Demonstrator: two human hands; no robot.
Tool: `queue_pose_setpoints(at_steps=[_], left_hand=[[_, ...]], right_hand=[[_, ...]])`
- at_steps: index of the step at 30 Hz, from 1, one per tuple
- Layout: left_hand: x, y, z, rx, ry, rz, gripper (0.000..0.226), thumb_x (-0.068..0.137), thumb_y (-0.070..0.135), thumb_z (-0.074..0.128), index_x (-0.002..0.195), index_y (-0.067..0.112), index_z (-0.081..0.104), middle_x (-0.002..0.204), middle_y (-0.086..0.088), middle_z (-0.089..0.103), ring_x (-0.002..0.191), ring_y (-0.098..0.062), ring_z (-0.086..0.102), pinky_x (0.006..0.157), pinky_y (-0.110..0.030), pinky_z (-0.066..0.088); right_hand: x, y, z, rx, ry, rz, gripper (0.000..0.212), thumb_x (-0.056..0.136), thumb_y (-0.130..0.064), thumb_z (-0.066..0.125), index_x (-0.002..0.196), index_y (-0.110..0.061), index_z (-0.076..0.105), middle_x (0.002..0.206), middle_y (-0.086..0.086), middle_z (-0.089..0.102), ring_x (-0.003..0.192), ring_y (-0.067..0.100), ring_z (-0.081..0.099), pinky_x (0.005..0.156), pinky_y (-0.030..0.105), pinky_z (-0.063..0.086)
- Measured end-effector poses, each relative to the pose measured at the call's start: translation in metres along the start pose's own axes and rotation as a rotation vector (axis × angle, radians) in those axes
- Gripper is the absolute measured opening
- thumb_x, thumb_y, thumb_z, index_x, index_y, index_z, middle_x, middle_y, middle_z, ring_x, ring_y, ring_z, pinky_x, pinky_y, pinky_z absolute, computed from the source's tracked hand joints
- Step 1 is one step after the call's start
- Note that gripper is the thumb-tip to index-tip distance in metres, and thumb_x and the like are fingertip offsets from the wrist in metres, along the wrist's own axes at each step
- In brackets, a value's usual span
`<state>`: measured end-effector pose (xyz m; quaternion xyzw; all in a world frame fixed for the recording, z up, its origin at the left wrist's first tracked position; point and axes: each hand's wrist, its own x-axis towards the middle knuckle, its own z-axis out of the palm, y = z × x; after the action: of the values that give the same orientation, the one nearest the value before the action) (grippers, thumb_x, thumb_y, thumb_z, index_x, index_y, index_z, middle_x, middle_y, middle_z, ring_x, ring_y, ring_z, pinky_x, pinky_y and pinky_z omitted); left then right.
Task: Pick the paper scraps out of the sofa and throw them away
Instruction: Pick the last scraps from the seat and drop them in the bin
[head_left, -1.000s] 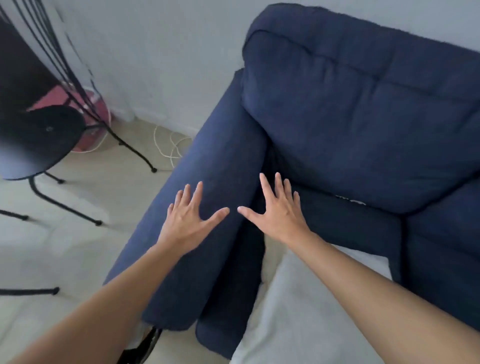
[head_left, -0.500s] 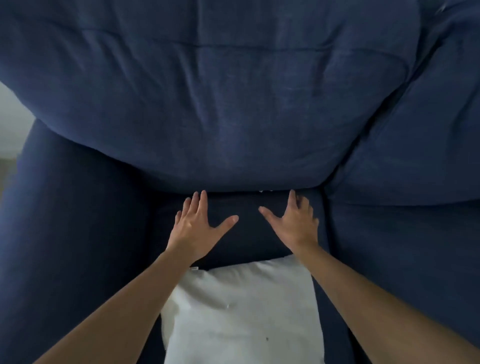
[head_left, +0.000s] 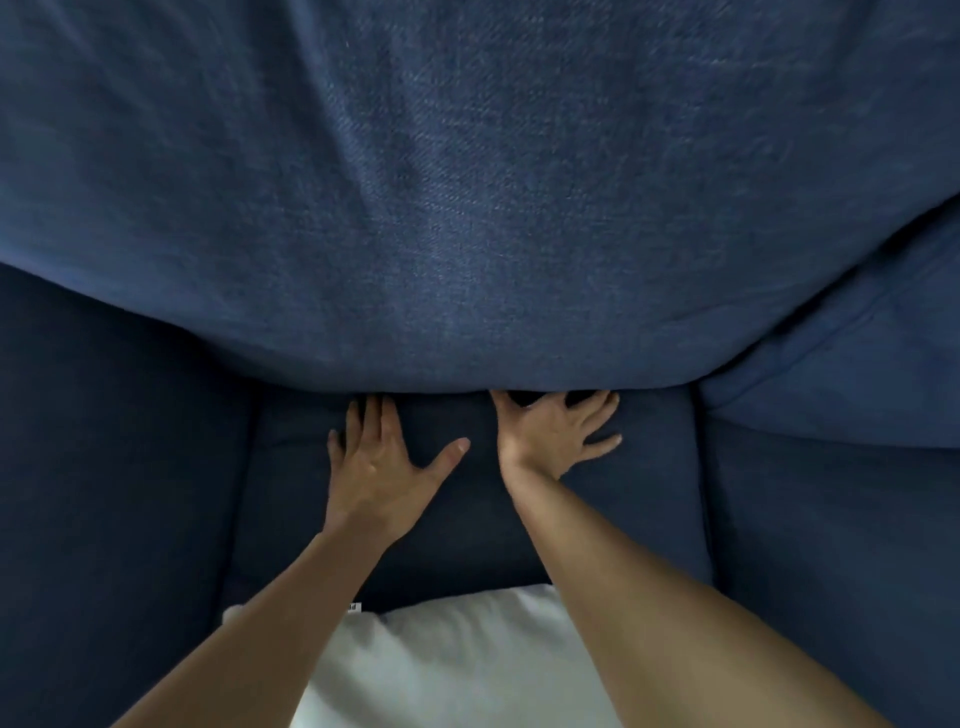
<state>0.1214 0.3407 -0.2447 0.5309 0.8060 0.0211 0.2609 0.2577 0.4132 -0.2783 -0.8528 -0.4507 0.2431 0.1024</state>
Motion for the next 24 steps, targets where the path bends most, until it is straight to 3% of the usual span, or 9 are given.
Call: queue_pose_setpoints(at_steps=[3,7,12,18,24], left_hand=[[-0.001,-0.007,0.004,-0.038,-0.001,0.016,0.112,0.076,0.088,0.029,0.156,0.014,0.003,0.165,-0.003,0.002,0.15,-0.02,-0.002,0.12,-0.052,0.005],[-0.003,-0.02,-0.001,-0.08,-0.028,0.052,0.107,0.079,0.083,0.032,0.156,0.013,0.007,0.165,-0.001,0.006,0.15,-0.015,-0.002,0.121,-0.048,0.003],[-0.019,-0.035,-0.022,-0.123,-0.062,0.025,0.107,0.077,0.083,0.032,0.156,0.013,0.011,0.164,-0.002,0.01,0.15,-0.017,-0.002,0.121,-0.045,0.003],[-0.053,-0.056,-0.072,-0.166,-0.017,0.002,0.104,0.08,0.079,0.037,0.157,0.014,0.01,0.165,-0.003,0.008,0.15,-0.017,-0.001,0.121,-0.041,0.006],[-0.109,-0.108,-0.147,-0.154,0.181,0.052,0.098,0.085,0.074,0.04,0.156,0.013,0.012,0.165,-0.003,0.009,0.15,-0.017,-0.003,0.122,-0.038,0.005]], right_hand=[[0.01,-0.006,0.003,0.087,0.032,0.121,0.051,0.081,-0.054,0.076,0.121,-0.023,0.071,0.167,0.01,0.019,0.157,0.028,0.005,0.122,0.064,-0.002],[0.015,-0.009,0.001,0.148,0.077,0.163,0.022,0.087,-0.035,0.075,0.102,-0.02,0.076,0.163,0.004,0.032,0.156,0.026,0.012,0.122,0.063,0.001],[0.006,0.001,-0.018,0.197,0.033,0.079,0.015,0.089,-0.041,0.071,0.078,-0.032,0.076,0.158,-0.006,0.044,0.154,0.019,0.019,0.119,0.06,0.007],[-0.044,0.003,-0.059,0.214,-0.018,-0.109,0.016,0.09,-0.039,0.072,0.1,-0.031,0.082,0.149,-0.003,0.054,0.148,0.019,0.033,0.116,0.058,0.013],[-0.131,-0.051,-0.081,0.319,-0.054,-0.415,0.012,0.088,-0.035,0.075,0.098,-0.033,0.082,0.137,-0.01,0.06,0.134,0.013,0.045,0.11,0.044,0.019]])
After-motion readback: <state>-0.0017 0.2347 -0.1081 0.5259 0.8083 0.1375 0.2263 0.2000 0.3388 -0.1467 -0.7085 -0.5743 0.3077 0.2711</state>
